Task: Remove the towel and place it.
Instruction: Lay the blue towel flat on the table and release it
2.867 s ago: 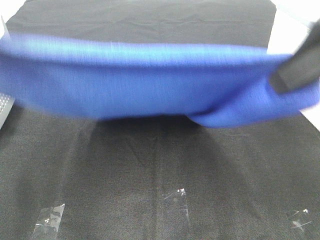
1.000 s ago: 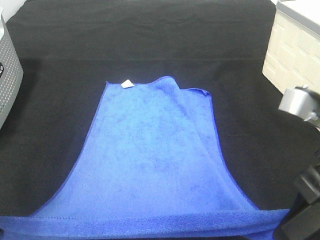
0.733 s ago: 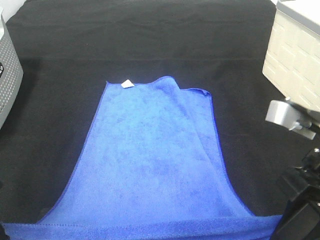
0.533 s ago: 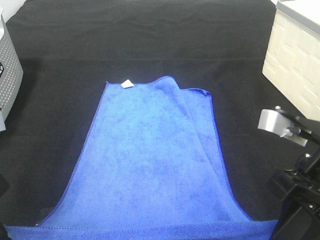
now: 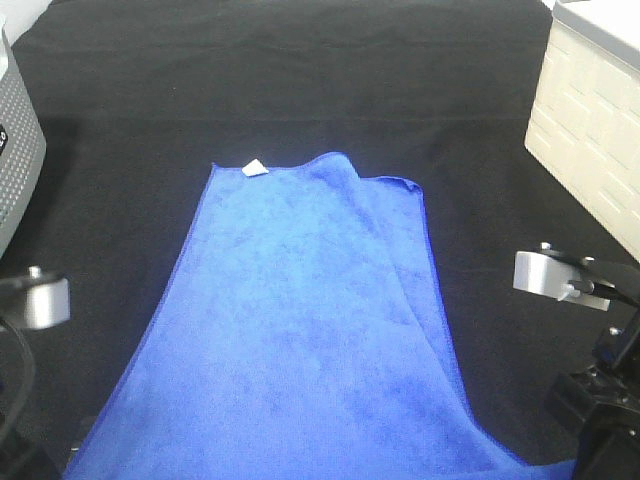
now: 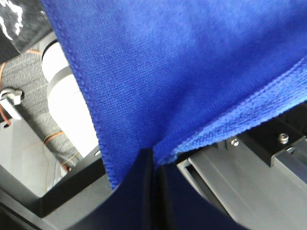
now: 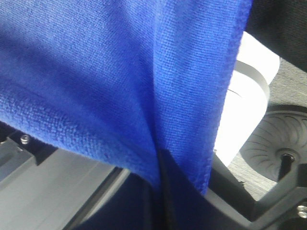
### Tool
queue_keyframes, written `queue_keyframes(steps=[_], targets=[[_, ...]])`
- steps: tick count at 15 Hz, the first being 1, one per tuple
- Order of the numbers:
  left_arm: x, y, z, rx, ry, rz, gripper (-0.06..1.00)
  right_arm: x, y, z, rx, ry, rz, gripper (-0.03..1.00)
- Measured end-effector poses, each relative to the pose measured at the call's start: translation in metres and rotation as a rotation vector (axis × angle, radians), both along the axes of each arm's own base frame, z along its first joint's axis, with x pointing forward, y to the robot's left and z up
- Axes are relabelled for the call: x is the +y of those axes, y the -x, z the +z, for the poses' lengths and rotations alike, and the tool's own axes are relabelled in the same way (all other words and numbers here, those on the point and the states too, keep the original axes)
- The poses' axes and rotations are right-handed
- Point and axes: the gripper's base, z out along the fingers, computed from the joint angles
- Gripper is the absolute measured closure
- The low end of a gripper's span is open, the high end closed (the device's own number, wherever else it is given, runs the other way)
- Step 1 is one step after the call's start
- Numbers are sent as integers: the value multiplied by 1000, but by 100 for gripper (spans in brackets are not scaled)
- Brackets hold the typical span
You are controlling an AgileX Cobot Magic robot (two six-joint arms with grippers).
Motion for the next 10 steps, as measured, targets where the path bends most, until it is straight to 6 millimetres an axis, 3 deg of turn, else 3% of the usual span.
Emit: queue_keyframes(steps=[5,10], targets=[[-16,15,-2,39,-9,-47,94,-7,20,-16,85,29,16,96],[-12,25,-13,98,-23,-16,94,-5,24,-18,105,-2,19,96]])
